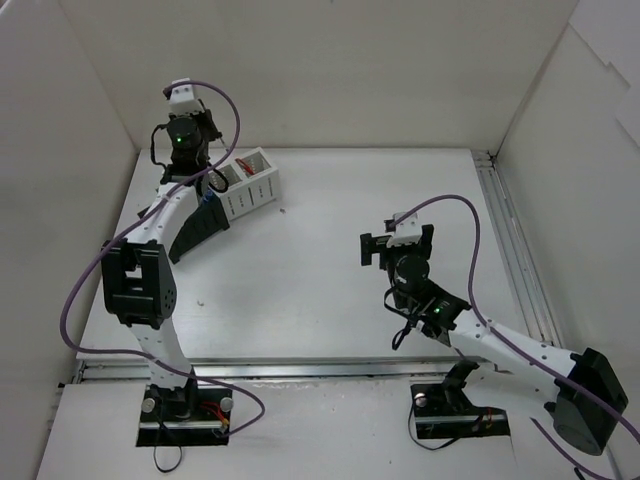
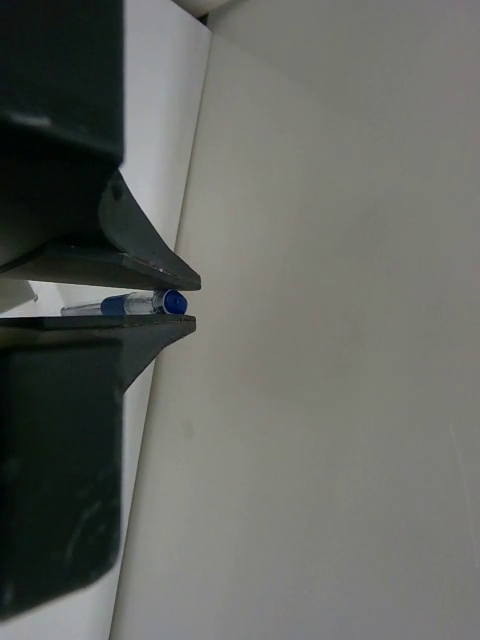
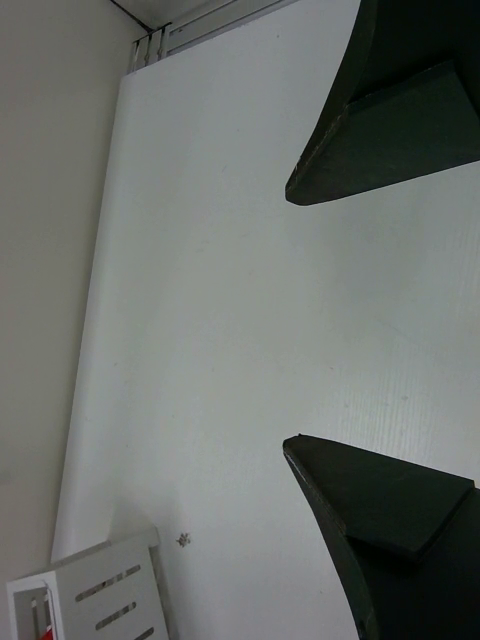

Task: Sort the stationery into containers
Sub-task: Place the pen in the storage box, then reset both arms

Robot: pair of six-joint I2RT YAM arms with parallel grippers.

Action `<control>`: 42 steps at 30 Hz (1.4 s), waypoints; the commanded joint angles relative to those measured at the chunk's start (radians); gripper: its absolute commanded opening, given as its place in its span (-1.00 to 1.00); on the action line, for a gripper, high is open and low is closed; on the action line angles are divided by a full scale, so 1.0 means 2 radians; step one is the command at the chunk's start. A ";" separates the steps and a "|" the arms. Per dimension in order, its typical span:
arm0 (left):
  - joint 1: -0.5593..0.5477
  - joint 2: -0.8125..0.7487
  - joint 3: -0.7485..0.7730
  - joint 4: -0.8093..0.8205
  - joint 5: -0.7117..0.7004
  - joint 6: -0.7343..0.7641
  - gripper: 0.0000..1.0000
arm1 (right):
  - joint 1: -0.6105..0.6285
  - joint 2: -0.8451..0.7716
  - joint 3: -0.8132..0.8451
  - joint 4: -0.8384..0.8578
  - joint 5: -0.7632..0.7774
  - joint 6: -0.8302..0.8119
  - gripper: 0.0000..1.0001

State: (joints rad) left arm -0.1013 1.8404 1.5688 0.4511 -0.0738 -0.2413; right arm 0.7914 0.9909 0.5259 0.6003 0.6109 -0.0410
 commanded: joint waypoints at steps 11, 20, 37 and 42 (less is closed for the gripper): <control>-0.021 0.061 0.046 0.052 0.050 -0.047 -1.00 | -0.042 0.024 0.025 0.027 -0.021 0.018 0.96; -0.021 0.049 -0.007 0.093 0.058 -0.057 -0.19 | -0.057 0.023 0.021 0.024 -0.033 0.041 0.96; -0.021 -0.112 -0.019 -0.093 0.074 -0.048 0.99 | -0.058 -0.076 0.014 -0.052 -0.043 0.083 0.96; -0.025 -0.276 -0.125 -0.266 -0.006 -0.092 0.99 | -0.058 -0.119 0.009 -0.119 -0.022 0.129 0.96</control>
State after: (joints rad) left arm -0.1444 1.4796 1.4033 0.1535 0.0208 -0.3656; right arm 0.6804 0.7975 0.5274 0.4168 0.5182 0.1402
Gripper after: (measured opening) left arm 0.996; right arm 0.979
